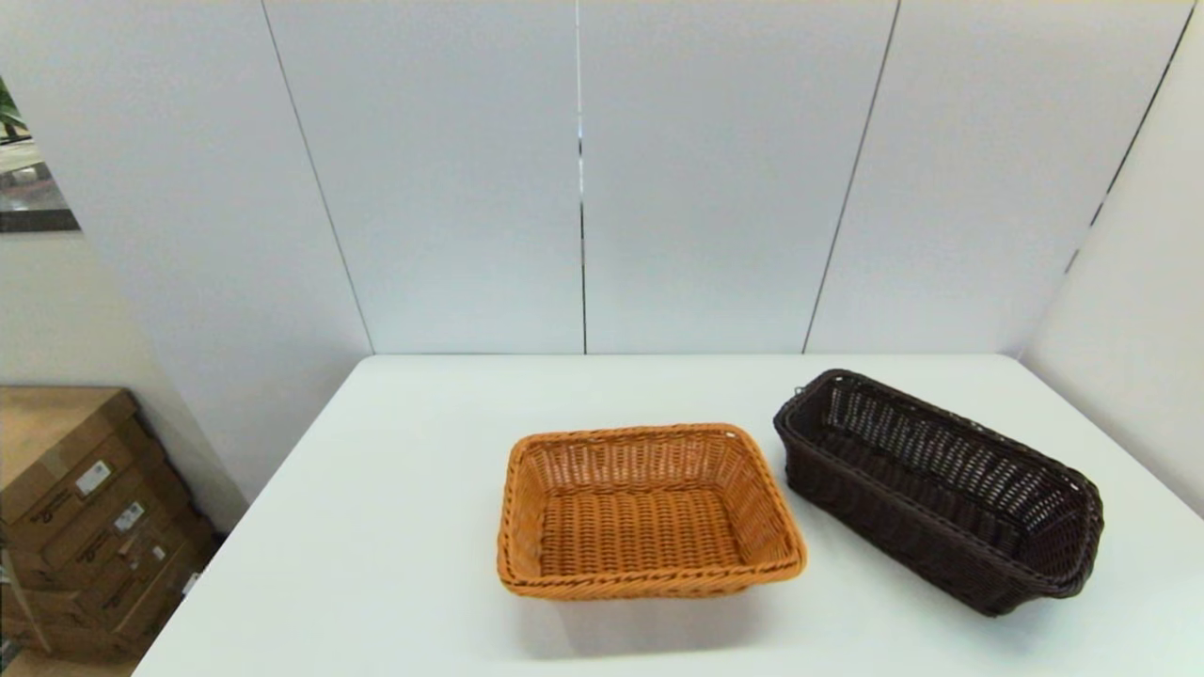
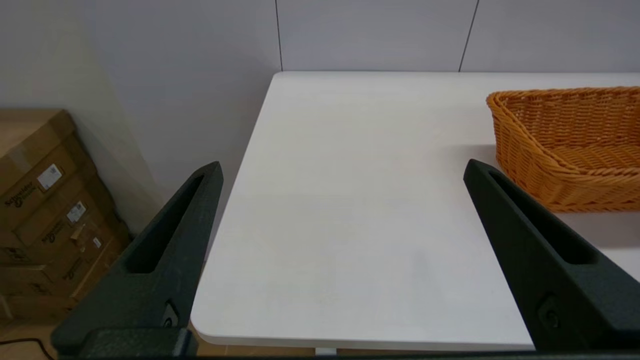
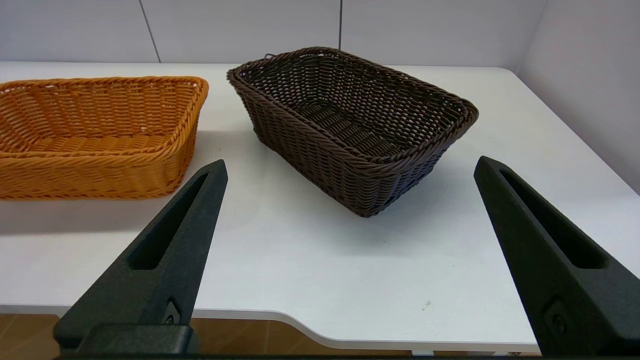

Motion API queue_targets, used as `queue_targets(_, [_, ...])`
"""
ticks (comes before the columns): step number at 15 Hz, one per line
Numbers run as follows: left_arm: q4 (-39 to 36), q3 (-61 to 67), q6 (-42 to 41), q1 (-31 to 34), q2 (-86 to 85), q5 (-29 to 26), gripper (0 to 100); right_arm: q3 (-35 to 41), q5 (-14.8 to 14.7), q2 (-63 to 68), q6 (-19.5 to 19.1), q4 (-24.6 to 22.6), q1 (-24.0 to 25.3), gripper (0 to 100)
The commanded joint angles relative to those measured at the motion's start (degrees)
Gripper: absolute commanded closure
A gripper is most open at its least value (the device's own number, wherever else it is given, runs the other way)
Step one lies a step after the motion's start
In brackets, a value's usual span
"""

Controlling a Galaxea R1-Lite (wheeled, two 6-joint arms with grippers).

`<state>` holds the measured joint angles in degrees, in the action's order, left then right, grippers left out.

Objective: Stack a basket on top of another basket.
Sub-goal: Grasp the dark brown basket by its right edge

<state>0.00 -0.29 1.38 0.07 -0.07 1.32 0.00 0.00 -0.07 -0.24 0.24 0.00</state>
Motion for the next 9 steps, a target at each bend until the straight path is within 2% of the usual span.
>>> queue_targets(1, [-0.3,0.4,3.1,0.0,0.0,0.5,0,0.1,0.0,0.1,0.0,0.0,0.0,0])
queue_targets(9, [-0.3,0.3,3.6,0.0,0.0,0.6,0,0.0,0.0,0.1,0.0,0.0,0.0,0])
